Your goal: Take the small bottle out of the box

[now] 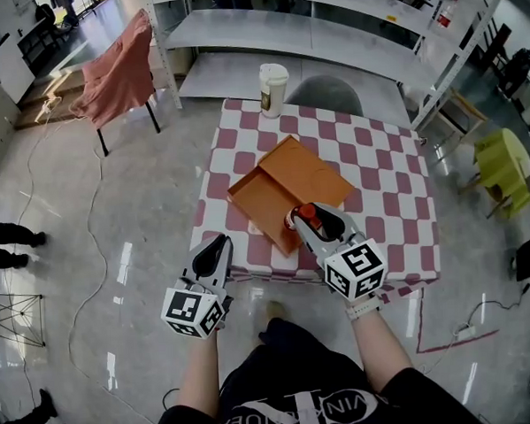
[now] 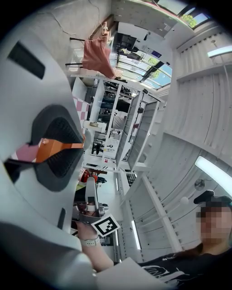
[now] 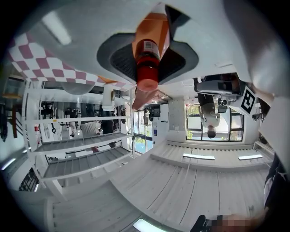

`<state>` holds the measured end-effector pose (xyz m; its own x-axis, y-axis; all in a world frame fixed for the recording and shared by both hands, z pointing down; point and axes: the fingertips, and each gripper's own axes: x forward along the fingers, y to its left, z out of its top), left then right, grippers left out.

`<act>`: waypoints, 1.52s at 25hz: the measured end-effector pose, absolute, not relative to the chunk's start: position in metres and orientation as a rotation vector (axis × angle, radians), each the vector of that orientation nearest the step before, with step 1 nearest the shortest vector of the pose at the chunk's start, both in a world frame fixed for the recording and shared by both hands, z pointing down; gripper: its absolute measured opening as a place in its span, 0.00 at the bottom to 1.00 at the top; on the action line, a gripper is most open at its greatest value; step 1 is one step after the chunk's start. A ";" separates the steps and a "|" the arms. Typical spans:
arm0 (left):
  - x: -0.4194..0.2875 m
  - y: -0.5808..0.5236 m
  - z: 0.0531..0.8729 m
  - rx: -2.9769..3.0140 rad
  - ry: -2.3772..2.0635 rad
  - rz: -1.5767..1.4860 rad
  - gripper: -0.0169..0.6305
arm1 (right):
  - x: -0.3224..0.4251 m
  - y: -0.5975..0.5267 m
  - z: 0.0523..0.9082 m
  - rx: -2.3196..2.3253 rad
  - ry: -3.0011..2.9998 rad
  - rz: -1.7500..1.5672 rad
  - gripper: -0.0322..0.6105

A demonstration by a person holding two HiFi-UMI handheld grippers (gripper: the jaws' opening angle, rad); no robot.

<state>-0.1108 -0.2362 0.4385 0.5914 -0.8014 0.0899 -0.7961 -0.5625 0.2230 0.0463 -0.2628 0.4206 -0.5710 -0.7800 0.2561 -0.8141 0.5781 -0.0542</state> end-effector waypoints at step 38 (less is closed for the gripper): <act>-0.115 -0.242 0.378 2.667 -1.372 -0.150 0.08 | 0.053 -0.252 0.358 1.381 -2.669 0.116 0.27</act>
<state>-0.1154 -0.2422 0.3784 0.5794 -0.8146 -0.0251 -0.8009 -0.5748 0.1678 0.0531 -0.2523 0.3585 -0.5713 -0.8061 0.1543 -0.8164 0.5774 -0.0062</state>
